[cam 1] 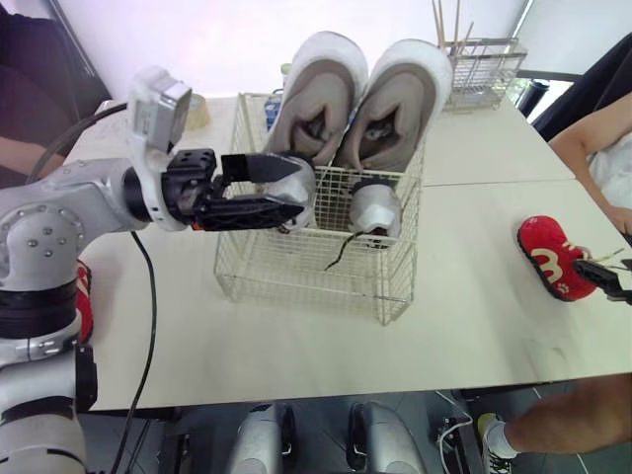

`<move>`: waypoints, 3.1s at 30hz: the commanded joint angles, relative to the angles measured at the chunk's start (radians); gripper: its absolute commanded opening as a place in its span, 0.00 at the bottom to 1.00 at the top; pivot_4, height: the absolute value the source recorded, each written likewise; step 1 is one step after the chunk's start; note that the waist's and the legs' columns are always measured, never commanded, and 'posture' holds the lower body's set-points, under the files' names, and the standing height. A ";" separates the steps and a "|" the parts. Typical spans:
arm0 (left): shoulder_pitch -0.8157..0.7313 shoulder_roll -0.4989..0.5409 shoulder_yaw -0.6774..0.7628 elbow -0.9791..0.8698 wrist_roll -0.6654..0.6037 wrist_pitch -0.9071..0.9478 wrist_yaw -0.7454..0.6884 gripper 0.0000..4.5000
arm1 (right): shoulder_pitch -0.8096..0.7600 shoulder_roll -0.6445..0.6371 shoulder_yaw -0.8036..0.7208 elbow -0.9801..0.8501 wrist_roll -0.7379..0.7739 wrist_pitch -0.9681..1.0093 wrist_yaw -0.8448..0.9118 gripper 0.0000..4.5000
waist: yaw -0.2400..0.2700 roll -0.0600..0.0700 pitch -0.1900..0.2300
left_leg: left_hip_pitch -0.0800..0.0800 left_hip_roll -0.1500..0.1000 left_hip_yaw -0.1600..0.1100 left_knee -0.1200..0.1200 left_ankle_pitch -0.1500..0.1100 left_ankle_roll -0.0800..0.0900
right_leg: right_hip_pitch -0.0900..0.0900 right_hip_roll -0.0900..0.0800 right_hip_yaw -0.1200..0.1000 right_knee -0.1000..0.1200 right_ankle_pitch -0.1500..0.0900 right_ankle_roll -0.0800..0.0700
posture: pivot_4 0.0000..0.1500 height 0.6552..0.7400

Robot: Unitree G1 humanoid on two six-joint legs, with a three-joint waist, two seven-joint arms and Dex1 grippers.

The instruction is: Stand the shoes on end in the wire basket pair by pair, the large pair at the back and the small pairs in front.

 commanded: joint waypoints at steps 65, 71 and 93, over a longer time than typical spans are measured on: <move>-0.205 0.008 -0.011 0.283 0.130 0.000 -0.212 0.93 | -0.728 -0.081 0.341 -0.364 0.184 -0.509 0.370 0.08 | 0.004 0.000 0.000 | 0.001 0.000 0.001 0.001 0.002 -0.004 | 0.001 0.000 0.001 0.002 0.000 0.000 | 1.00 1.00; -0.269 0.062 -0.030 0.342 0.131 0.080 -0.325 0.93 | -0.837 -0.070 0.505 -0.349 0.105 -0.620 0.565 0.08 | -0.003 -0.001 0.000 | 0.001 0.000 0.001 0.001 0.002 -0.003 | 0.000 0.000 0.001 0.001 0.000 0.000 | 1.00 1.00; -0.333 0.054 -0.171 0.312 0.154 0.294 -0.457 0.93 | -1.070 0.111 0.716 -0.248 -0.073 -0.859 0.849 0.08 | -0.005 -0.001 0.001 | 0.000 0.000 0.002 0.002 0.002 -0.003 | -0.001 0.000 0.001 0.003 0.000 0.001 | 1.00 1.00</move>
